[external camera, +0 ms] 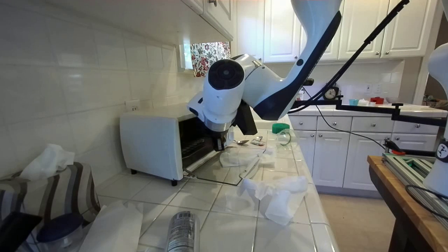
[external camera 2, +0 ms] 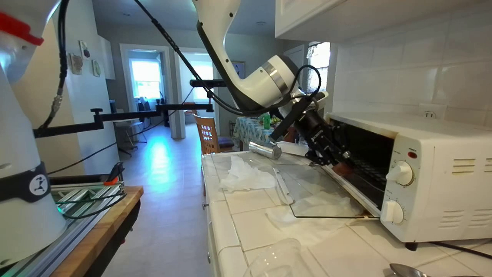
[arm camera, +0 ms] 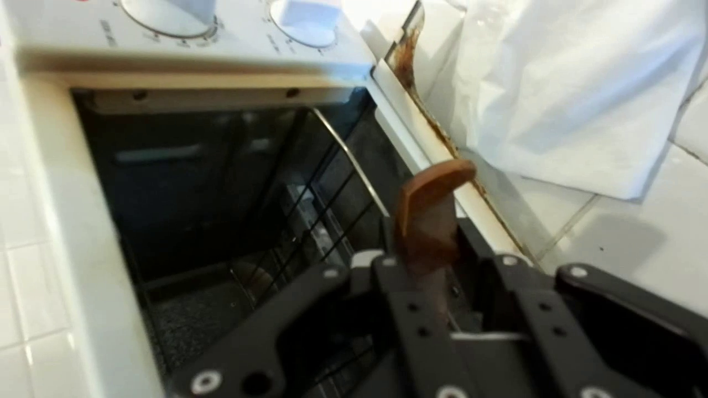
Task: Place the brown object to the right of the oven in the oven
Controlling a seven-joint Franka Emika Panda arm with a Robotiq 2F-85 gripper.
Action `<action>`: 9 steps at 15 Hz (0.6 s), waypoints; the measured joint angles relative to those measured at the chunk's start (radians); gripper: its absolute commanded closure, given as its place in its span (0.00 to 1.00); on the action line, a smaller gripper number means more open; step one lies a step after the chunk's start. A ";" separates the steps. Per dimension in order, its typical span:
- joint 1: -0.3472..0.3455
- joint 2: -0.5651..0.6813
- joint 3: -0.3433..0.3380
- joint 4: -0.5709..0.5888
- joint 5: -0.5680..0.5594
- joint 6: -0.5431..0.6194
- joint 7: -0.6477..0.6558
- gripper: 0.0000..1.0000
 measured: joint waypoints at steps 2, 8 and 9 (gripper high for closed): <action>-0.027 0.017 0.044 0.020 -0.031 -0.056 0.000 0.93; -0.106 0.017 0.144 0.048 -0.062 -0.058 0.002 0.73; -0.131 0.014 0.167 0.048 -0.059 -0.026 -0.018 0.73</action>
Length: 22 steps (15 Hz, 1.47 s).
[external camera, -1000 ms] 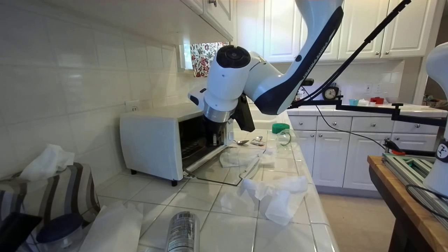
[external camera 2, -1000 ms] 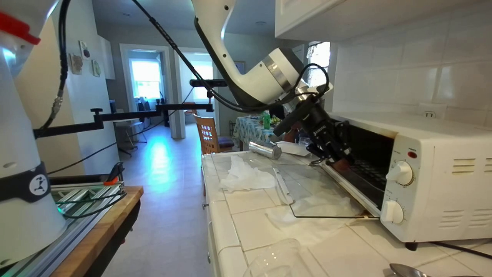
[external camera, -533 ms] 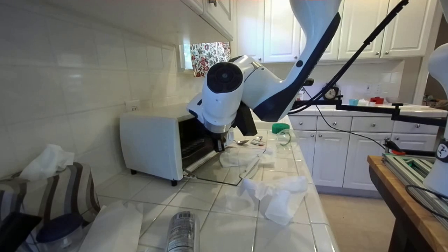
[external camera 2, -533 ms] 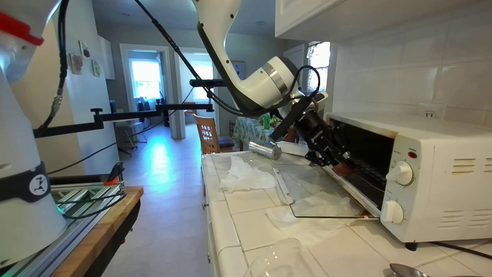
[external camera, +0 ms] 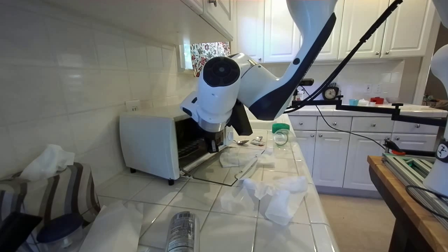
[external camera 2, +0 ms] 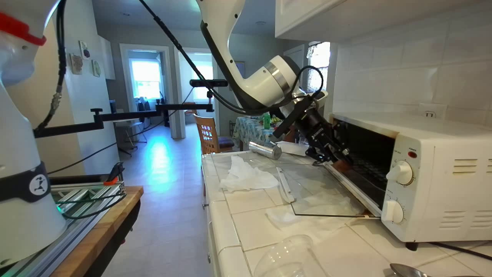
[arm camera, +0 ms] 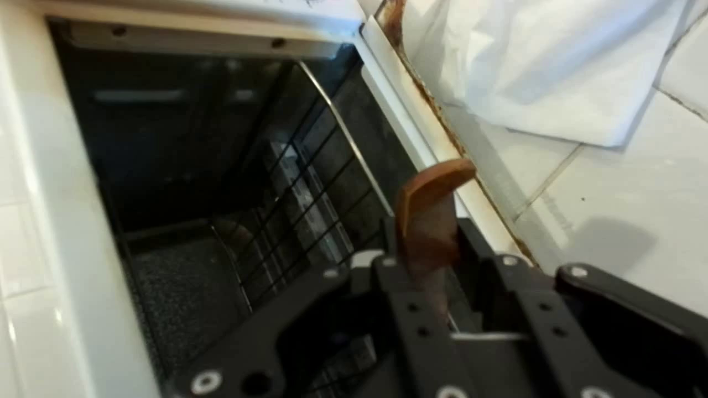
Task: Place the brown object to the right of the oven in the oven
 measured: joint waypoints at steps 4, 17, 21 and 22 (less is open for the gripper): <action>-0.033 -0.003 0.022 -0.001 0.000 0.030 -0.017 0.93; 0.022 0.052 0.042 0.084 -0.037 -0.263 0.500 0.93; 0.025 0.122 0.040 0.136 -0.141 -0.327 0.640 0.93; 0.026 0.138 0.040 0.149 -0.165 -0.343 0.668 0.93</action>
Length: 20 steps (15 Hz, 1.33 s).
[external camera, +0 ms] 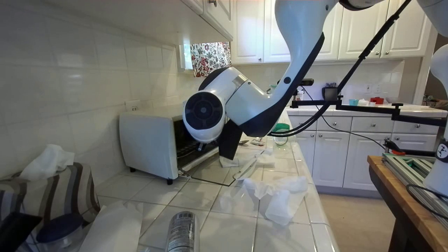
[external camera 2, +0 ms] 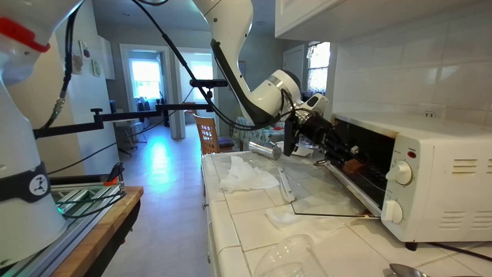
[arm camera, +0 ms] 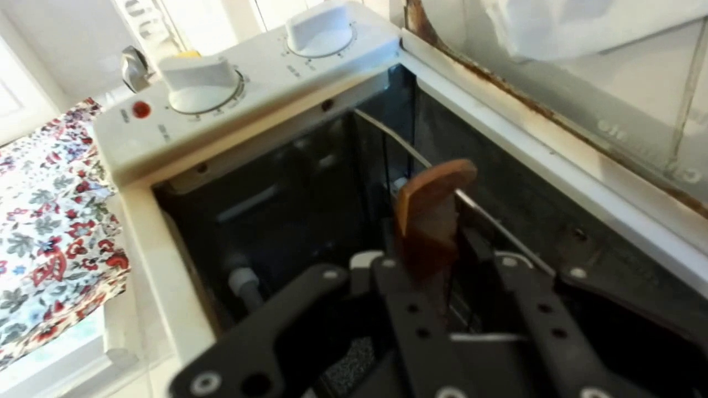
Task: Place the brown object to the right of the oven in the oven
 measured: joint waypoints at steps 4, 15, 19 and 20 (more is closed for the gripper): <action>0.006 0.043 0.006 0.040 -0.080 -0.057 0.107 0.93; -0.035 0.068 0.035 0.069 -0.168 0.019 0.227 0.93; -0.050 0.068 0.038 0.079 -0.181 0.090 0.244 0.48; -0.052 0.068 0.038 0.080 -0.182 0.097 0.245 0.41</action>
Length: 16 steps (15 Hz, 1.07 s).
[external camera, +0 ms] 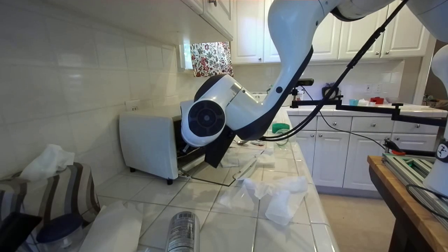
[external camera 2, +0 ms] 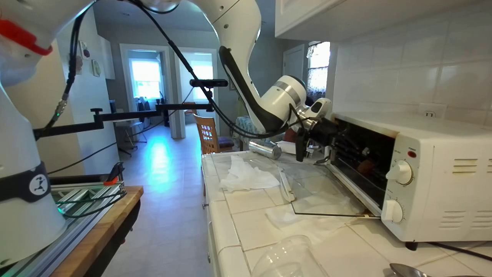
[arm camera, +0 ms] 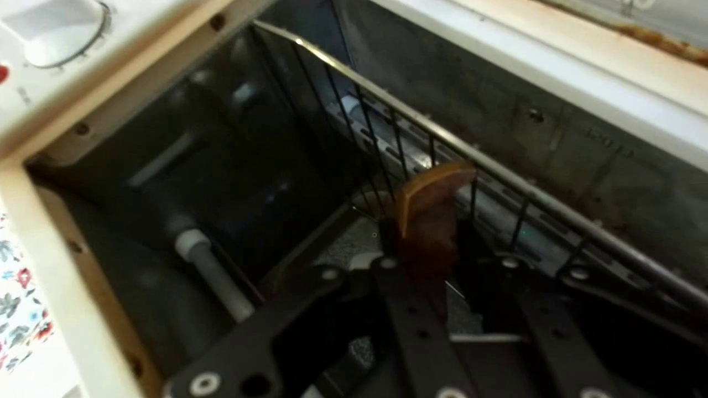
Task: Place the brown object to the right of the oven in the oven
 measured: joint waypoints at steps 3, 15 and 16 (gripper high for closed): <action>-0.003 0.000 0.000 0.006 0.000 0.010 0.001 0.20; -0.026 -0.001 0.022 0.020 0.009 0.022 0.006 0.00; -0.023 0.001 0.022 0.021 0.009 0.016 0.010 0.00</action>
